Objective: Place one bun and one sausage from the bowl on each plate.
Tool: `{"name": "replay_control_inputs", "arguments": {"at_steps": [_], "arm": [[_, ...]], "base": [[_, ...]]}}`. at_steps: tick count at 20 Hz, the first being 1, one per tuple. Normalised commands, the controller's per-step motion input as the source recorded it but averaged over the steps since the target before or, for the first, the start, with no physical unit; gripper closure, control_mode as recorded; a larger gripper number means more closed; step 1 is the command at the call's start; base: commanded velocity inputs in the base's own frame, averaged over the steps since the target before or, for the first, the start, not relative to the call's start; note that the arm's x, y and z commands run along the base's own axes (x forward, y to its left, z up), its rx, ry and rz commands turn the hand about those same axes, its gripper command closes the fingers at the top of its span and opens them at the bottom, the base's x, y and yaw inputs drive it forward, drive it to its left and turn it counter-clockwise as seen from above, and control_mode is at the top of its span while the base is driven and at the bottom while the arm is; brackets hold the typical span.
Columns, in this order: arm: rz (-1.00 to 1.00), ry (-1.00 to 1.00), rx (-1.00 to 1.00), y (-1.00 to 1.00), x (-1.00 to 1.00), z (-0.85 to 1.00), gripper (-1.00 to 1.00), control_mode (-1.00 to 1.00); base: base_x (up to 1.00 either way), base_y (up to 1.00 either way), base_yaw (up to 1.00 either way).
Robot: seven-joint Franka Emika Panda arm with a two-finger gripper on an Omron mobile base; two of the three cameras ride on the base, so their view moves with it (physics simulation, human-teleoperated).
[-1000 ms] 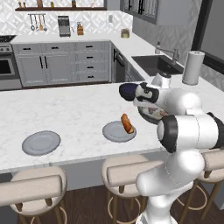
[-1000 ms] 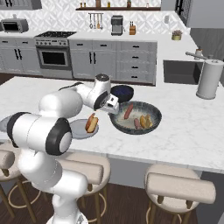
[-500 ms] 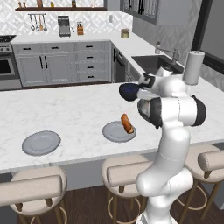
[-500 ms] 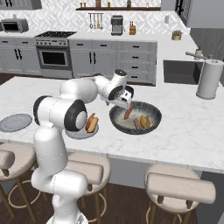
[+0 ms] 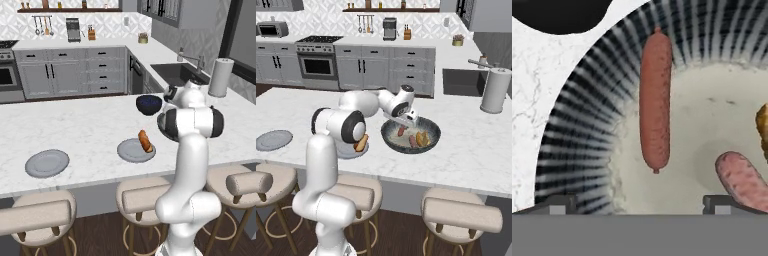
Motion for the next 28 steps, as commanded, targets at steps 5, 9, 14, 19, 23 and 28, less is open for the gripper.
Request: {"name": "replay_control_inputs", "arguments": {"at_steps": [5, 9, 14, 19, 23, 28], "arm": [[0.0, -0.03, -0.01, -0.01, 0.31, -0.3, -1.0, -1.0], [0.0, 0.0, 0.0, -0.14, 0.75, -0.39, -1.0, -1.0], [0.0, -0.03, 0.0, -0.23, 0.35, -0.35, -1.0, -1.0], [0.0, 0.0, 0.0, 0.02, 0.02, -0.28, 1.0, -1.0], [0.0, -0.03, 0.0, 0.12, -0.22, -0.05, 1.0, -1.0], [0.02, -0.13, 0.0, 0.18, -0.5, 0.29, 1.0, -1.0]], "base": [[0.0, 0.0, 0.0], [0.0, 0.0, 0.0], [0.0, 0.0, 0.0], [0.0, 0.0, 0.0], [0.0, 0.0, 0.0], [0.0, 0.0, 0.0]]}}
